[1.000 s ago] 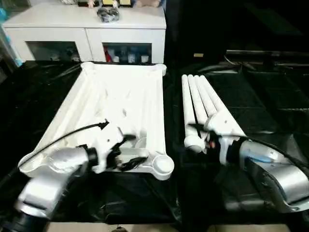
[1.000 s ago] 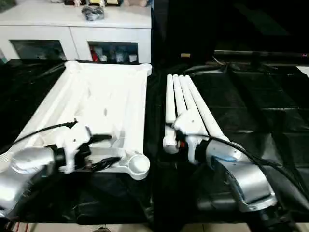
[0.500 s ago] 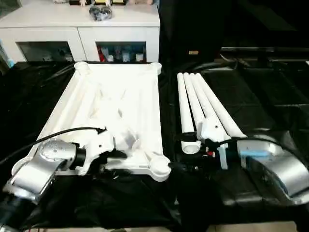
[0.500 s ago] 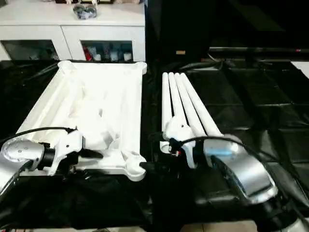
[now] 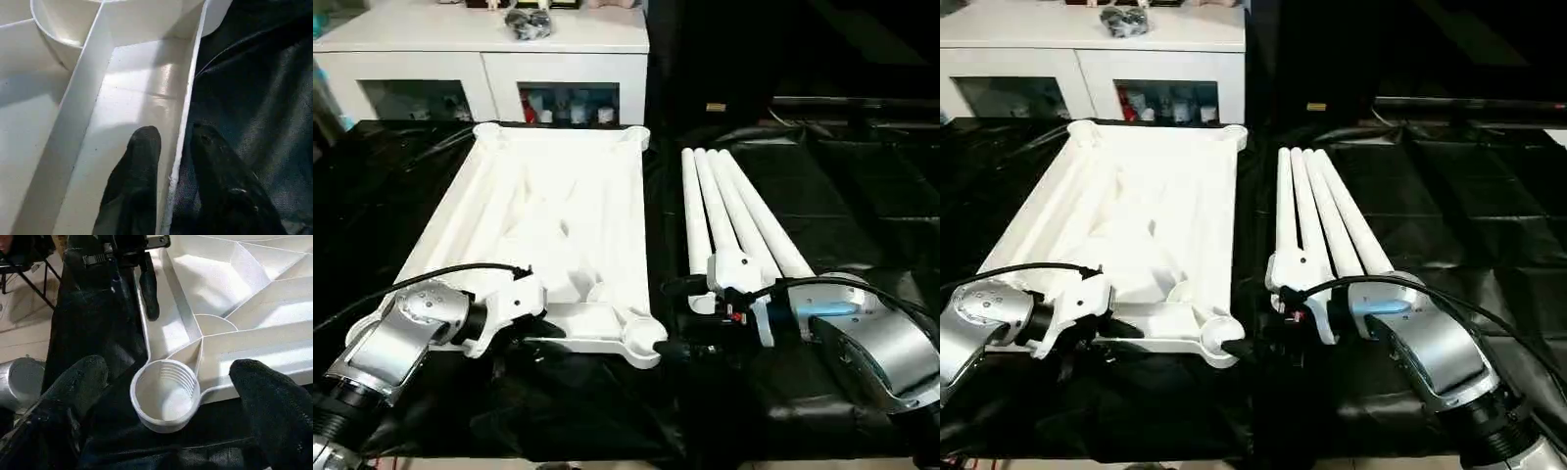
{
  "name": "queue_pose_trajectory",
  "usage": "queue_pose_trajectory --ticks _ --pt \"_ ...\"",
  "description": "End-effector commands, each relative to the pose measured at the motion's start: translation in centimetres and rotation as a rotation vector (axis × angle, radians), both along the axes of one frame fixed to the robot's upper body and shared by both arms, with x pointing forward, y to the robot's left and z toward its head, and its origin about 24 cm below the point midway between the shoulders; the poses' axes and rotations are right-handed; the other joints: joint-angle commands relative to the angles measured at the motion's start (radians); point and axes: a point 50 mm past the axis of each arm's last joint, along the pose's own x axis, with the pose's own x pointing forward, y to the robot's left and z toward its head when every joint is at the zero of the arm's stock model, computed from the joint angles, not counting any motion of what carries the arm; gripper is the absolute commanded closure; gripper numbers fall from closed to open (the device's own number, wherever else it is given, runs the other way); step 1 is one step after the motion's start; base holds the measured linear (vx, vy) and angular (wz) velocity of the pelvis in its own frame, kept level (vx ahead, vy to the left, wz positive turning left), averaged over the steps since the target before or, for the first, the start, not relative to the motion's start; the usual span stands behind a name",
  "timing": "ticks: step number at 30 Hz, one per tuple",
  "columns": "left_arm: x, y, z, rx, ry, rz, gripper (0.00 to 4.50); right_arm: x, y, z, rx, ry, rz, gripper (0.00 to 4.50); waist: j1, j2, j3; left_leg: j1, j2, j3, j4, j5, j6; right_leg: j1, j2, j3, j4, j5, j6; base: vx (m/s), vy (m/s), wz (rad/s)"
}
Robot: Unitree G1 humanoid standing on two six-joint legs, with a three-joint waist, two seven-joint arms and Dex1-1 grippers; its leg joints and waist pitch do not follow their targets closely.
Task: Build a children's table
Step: Move table base
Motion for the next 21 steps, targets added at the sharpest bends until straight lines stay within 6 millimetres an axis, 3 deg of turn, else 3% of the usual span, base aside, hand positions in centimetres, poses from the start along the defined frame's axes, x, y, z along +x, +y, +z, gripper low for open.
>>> queue_pose_trajectory --ticks 1,12,16,21 --pt "0.3 -0.5 0.2 0.006 -0.017 -0.011 3.52 0.0 0.0 0.2 -0.019 -0.016 0.012 0.0 0.002 0.004 -0.053 0.028 0.053 -0.019 -0.08 -0.231 -0.012 0.02 -0.073 0.036 -0.079 -0.085 -0.239 0.0 0.0 0.0" --pt "0.1 -1.0 0.0 0.023 -0.101 -0.023 4.31 -0.4 0.3 -0.3 -0.018 -0.013 0.013 0.0 0.001 -0.001 -0.051 0.024 0.054 -0.02 -0.082 -0.239 -0.009 0.02 -0.075 0.037 -0.084 -0.127 -0.226 0.0 0.0 0.0" --pt "0.2 -0.9 0.4 0.096 -0.177 -0.067 4.46 -0.4 0.3 -0.4 -0.013 -0.013 0.006 0.0 -0.003 -0.002 -0.054 0.02 0.052 -0.021 -0.079 -0.209 0.0 0.024 -0.074 0.036 -0.08 -0.069 -0.222 0.0 0.0 0.0" --pt "0.6 -0.5 1.6 0.196 -0.288 -0.118 4.46 -0.6 0.6 -0.7 -0.004 -0.012 -0.005 0.0 -0.001 0.007 -0.054 0.024 0.053 -0.021 -0.08 -0.215 -0.002 0.02 -0.071 0.035 -0.08 -0.059 -0.226 0.0 0.0 0.0"
